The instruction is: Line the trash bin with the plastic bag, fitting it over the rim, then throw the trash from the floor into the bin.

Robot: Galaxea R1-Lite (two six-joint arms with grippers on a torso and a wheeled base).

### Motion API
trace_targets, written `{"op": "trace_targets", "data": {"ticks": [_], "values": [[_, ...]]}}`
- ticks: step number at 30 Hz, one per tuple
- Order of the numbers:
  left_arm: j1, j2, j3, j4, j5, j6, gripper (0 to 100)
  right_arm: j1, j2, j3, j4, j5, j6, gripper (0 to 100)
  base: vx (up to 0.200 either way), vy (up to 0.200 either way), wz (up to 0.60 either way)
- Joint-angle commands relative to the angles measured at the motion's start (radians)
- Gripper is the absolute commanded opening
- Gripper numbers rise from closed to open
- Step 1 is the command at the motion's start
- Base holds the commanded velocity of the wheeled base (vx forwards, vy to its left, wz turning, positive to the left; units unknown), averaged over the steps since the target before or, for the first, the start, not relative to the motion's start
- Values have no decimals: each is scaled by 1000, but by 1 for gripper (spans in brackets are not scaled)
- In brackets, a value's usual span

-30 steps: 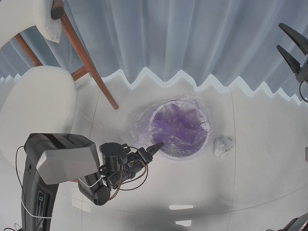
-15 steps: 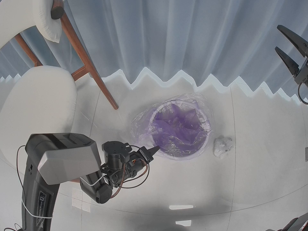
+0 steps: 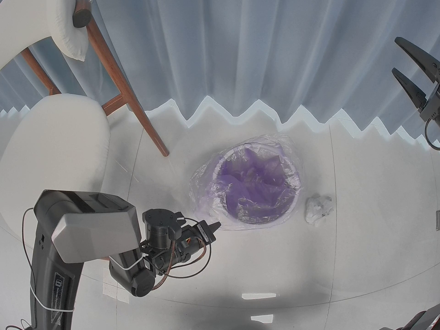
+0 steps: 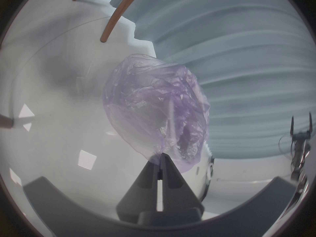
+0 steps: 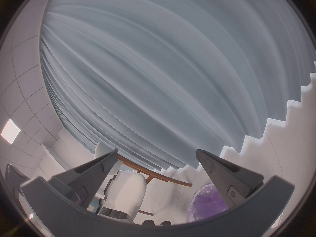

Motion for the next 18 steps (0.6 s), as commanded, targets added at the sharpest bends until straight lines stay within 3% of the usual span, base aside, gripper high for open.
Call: {"op": "trace_targets", "data": {"ticks": [1,18], "values": [[-1,-15,97,1,5,99,0,0,5,2,-1,1,0,100,0,0,0],[17,80,63,10,32,119,0,23,20,23,-1,1,-27,100,0,0,0]]}}
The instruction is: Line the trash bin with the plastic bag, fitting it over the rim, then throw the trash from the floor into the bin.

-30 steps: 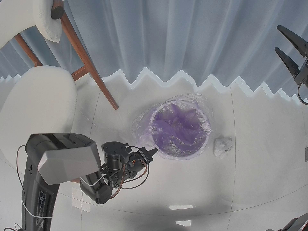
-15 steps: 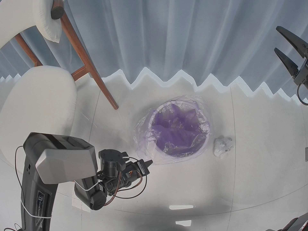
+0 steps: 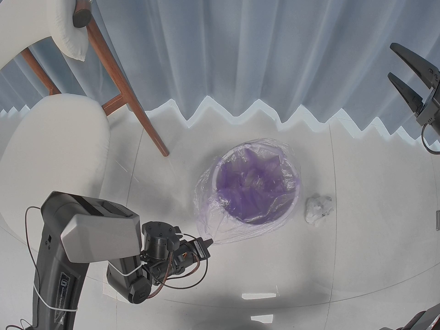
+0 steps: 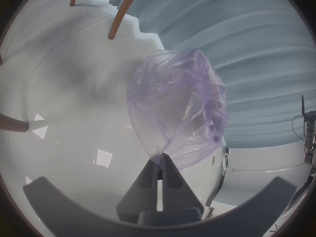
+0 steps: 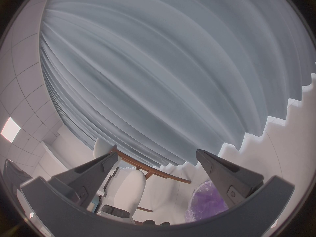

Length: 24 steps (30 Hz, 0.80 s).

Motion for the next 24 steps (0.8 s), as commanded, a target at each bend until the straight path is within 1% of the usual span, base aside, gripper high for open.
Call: {"op": "trace_targets", "data": {"ticks": [1,11,12,16,17,19,22,24], "values": [[10,46,-26,-1,11,-1,0,1,13,7,-1,0,-4,100,0,0,0],[11,59,-42,-18,10,-11,0,3,16,11,-1,0,-21,100,0,0,0],[10,58,-39,-24,10,-13,100,3,16,11,-1,0,-21,100,0,0,0],[10,58,-40,-57,10,-16,100,15,20,16,-1,0,-21,100,0,0,0],[6,53,-34,-84,10,-27,100,15,21,17,-1,0,-22,100,0,0,0],[-4,16,4,-109,7,-34,100,15,21,19,-1,0,-22,100,0,0,0],[-26,-109,83,-107,-29,-36,100,17,23,21,1,0,-22,100,0,0,0],[-43,-198,144,-107,-79,-34,100,17,24,22,1,0,-22,100,0,0,0]]}}
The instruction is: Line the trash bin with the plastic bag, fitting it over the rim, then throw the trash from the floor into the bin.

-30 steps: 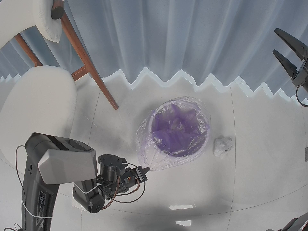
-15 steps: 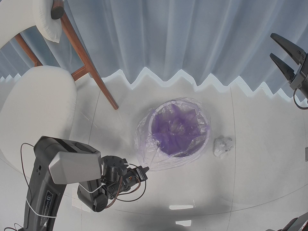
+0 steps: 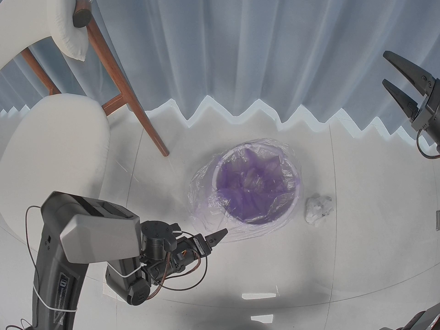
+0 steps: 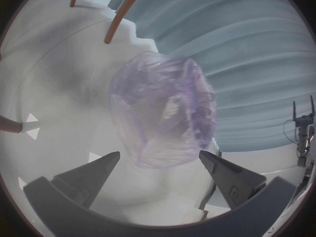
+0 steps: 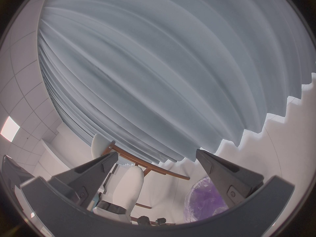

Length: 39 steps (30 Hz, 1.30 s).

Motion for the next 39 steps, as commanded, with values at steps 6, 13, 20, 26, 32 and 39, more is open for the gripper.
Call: {"op": "trace_targets", "data": {"ticks": [6,13,20,26,32,39], "values": [[-43,-515,260,27,-200,5,100,7,49,22,-4,1,0,100,0,0,0],[-17,-788,206,87,-204,57,100,7,154,78,-1,-9,-98,100,0,0,0],[72,-923,131,77,-232,89,100,-56,425,141,-12,-219,-301,100,0,0,0],[75,-975,123,52,-235,5,100,-115,614,142,-88,-269,-388,100,0,0,0],[77,-1006,123,61,-273,-98,100,-176,767,82,-127,-271,-410,100,0,-33,0],[100,-1032,125,78,-295,-95,100,-190,858,110,-233,-271,-410,100,0,-200,0]]}}
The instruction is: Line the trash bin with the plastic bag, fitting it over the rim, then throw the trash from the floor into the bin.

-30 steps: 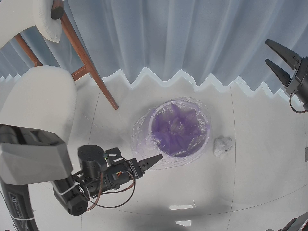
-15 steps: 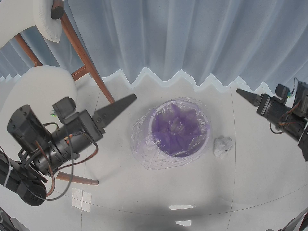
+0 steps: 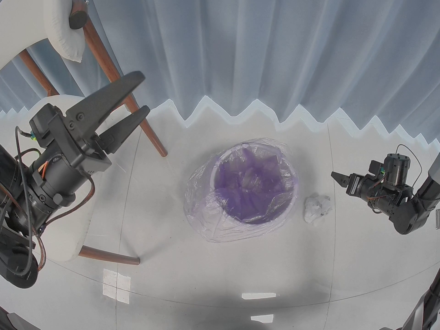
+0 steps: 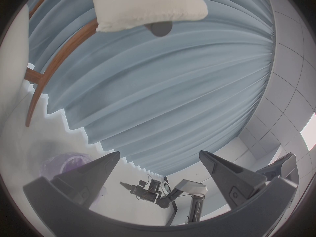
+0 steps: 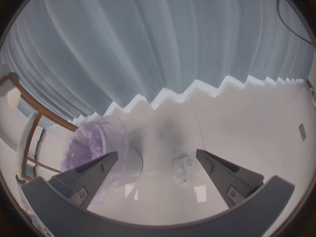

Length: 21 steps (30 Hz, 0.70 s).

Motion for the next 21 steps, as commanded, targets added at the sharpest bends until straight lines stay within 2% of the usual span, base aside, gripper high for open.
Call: {"op": "trace_targets", "data": {"ticks": [1,6,12,19,21], "values": [[35,-43,-3,19,-10,-3,100,-14,129,9,-19,-1,-2,100,0,-200,0],[68,-48,-3,33,-48,-3,100,-5,180,0,-23,1,-2,100,0,-200,0],[71,-61,2,33,-53,-3,100,46,259,-40,-25,-2,-3,100,0,-200,0],[70,-60,3,34,-50,-2,100,102,341,-124,-22,-59,-3,100,0,-200,0],[70,-60,2,33,-42,-2,100,119,376,-176,-20,-78,-3,100,0,0,0]]}}
